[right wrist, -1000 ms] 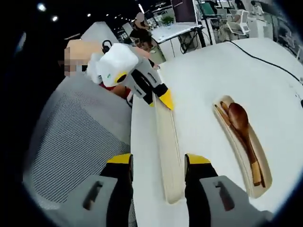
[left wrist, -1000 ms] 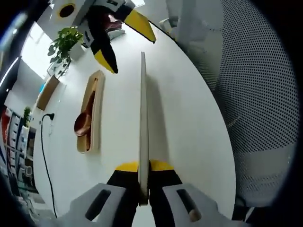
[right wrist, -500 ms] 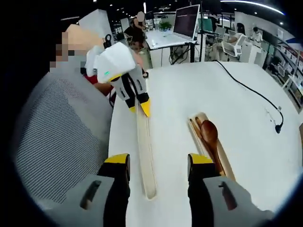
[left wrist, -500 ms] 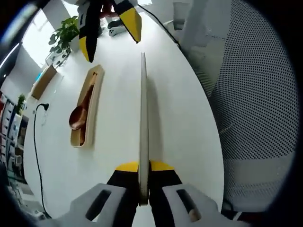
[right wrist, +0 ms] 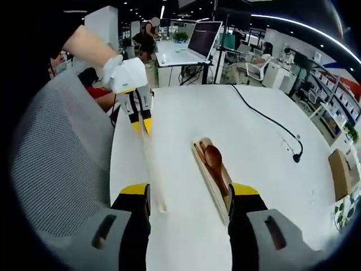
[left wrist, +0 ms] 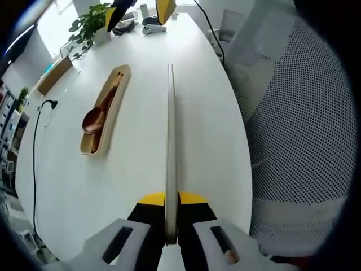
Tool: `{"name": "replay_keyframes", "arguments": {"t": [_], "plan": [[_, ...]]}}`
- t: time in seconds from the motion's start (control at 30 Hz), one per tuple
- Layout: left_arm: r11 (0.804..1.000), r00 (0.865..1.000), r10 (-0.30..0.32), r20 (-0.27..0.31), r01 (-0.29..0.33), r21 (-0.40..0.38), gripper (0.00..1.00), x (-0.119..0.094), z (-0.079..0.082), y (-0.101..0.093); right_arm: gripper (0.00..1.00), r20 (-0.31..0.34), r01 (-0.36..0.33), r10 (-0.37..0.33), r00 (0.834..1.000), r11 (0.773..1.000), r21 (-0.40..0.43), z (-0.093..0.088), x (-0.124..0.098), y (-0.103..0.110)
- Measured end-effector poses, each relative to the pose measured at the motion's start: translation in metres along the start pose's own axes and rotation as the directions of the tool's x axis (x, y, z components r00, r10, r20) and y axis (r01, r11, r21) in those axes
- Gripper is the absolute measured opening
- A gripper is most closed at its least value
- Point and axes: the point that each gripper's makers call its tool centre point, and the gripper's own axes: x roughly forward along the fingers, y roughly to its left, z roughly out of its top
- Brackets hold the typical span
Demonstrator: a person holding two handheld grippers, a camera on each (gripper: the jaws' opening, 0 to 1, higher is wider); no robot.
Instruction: Arrange the utensils inside the cutlery case until each visible utensil rests in its matching compartment.
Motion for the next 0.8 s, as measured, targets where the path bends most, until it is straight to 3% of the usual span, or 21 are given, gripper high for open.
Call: {"name": "replay_keyframes", "arguments": {"t": [0.5, 0.63, 0.8], "plan": [[0.996, 0.999, -0.037, 0.004, 0.038, -0.079, 0.05, -0.008, -0.005, -0.006, 0.55, -0.045, 0.051, -0.052, 0.998, 0.998, -0.029, -0.014, -0.016, 0.0], [0.987, 0.997, -0.068, 0.048, 0.074, -0.144, 0.05, -0.011, 0.003, -0.008, 0.55, -0.092, 0.027, -0.037, 0.995, 0.994, -0.104, -0.018, -0.007, 0.011], [0.958, 0.989, -0.105, 0.108, 0.13, -0.255, 0.05, -0.016, 0.012, -0.009, 0.56, -0.095, 0.011, -0.023, 0.995, 0.991, -0.131, -0.016, 0.006, 0.02]]}}
